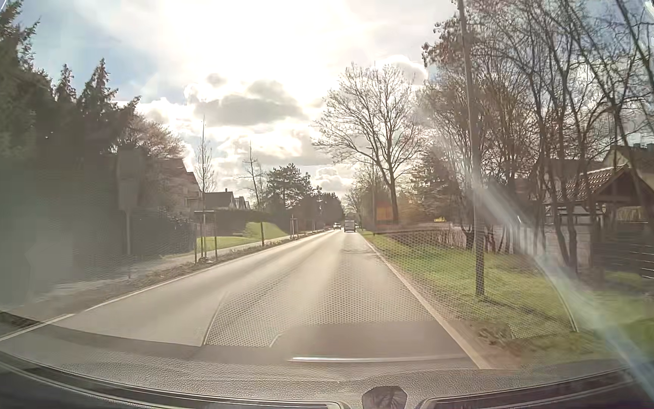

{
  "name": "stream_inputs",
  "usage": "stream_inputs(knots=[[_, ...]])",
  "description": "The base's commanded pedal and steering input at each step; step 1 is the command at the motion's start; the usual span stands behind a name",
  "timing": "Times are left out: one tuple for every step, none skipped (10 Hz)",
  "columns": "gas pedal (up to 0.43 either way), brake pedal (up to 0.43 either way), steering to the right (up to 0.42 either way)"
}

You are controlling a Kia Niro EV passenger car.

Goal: Follow the waypoints while adhering to traffic rules and regulations

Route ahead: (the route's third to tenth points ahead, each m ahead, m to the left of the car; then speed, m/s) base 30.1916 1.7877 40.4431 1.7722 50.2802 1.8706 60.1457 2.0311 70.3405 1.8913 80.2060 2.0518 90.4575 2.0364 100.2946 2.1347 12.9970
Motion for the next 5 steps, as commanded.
stream_inputs(knots=[[0.039,0.000,-0.001],[0.039,0.000,-0.001],[0.039,0.000,-0.001],[0.039,0.000,-0.001],[0.039,0.000,-0.001]])
